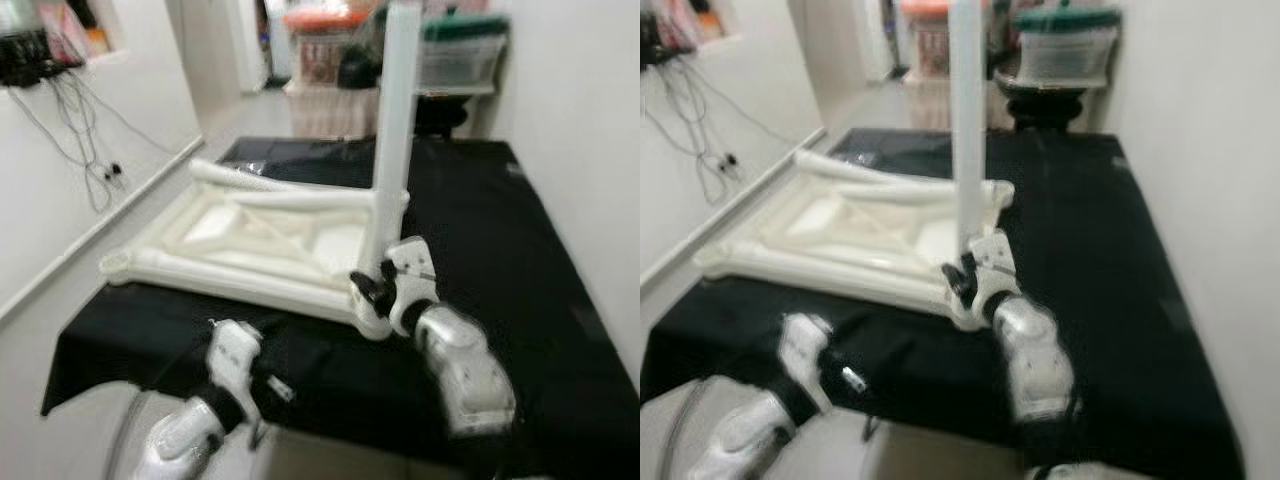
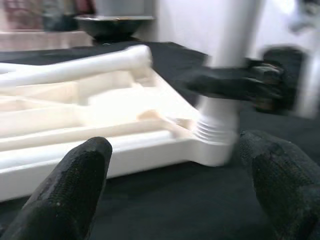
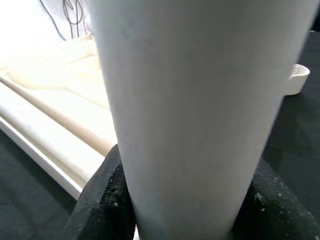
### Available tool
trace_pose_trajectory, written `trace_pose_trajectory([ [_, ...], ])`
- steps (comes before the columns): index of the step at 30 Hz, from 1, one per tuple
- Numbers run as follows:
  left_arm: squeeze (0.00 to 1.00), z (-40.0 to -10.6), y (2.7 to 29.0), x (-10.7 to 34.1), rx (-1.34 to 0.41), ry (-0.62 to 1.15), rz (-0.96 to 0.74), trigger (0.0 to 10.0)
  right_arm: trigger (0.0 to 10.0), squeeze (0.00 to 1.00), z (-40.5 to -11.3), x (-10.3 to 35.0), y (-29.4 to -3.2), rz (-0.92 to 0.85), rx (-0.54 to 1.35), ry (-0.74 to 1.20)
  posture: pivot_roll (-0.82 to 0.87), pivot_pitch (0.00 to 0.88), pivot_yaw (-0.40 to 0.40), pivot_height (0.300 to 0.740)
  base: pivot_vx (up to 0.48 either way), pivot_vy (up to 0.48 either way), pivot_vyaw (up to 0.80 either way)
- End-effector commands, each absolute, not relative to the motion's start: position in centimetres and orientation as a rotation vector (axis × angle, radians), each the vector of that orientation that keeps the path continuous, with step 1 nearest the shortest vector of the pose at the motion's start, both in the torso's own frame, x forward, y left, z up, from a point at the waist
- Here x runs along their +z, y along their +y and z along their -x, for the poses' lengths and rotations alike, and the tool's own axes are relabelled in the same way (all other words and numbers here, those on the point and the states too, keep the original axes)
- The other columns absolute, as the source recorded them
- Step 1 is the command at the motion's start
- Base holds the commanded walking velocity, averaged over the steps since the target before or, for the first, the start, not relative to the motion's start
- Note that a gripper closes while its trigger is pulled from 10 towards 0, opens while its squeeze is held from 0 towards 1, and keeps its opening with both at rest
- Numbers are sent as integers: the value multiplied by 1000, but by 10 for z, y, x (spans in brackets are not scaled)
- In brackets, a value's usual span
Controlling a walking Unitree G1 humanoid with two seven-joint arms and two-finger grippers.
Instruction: Building children table
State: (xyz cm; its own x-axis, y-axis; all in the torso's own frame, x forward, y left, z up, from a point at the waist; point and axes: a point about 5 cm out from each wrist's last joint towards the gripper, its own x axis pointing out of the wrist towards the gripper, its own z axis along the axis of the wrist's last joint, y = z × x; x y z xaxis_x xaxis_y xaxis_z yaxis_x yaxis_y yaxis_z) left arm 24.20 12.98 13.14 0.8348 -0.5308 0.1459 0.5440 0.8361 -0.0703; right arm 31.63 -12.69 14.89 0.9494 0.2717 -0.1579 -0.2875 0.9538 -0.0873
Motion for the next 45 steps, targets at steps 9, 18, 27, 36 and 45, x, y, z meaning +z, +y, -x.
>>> trace_pose_trajectory([
  [9, 0, -241, 119, 129, -604, -112, 148, 10000, 10000, 1000, -322, 154, -110, 67, 598, 127, -19, 58, 82, 740, 0, 0, 0],
  [18, 0, -242, 117, 133, -605, -122, 163, 10000, 10000, 0, -328, 187, -109, 223, 1127, 24, 2, 80, 82, 740, 0, 0, 0],
  [27, 0, -242, 116, 135, -600, -120, 171, 10000, 3490, 0, -326, 193, -109, 222, 1312, 78, 16, 93, 71, 740, 0, 0, 0],
  [36, 0, -239, 116, 137, -595, -123, 186, 10000, 0, 0, -322, 169, -109, 280, 1367, 210, 4, 122, 67, 740, 0, 0, 0],
  [45, 0, -239, 119, 140, -592, -124, 188, 10000, 0, 0, -310, 129, -115, 142, 483, 301, -10, 153, 59, 740, 0, 0, 0],
])
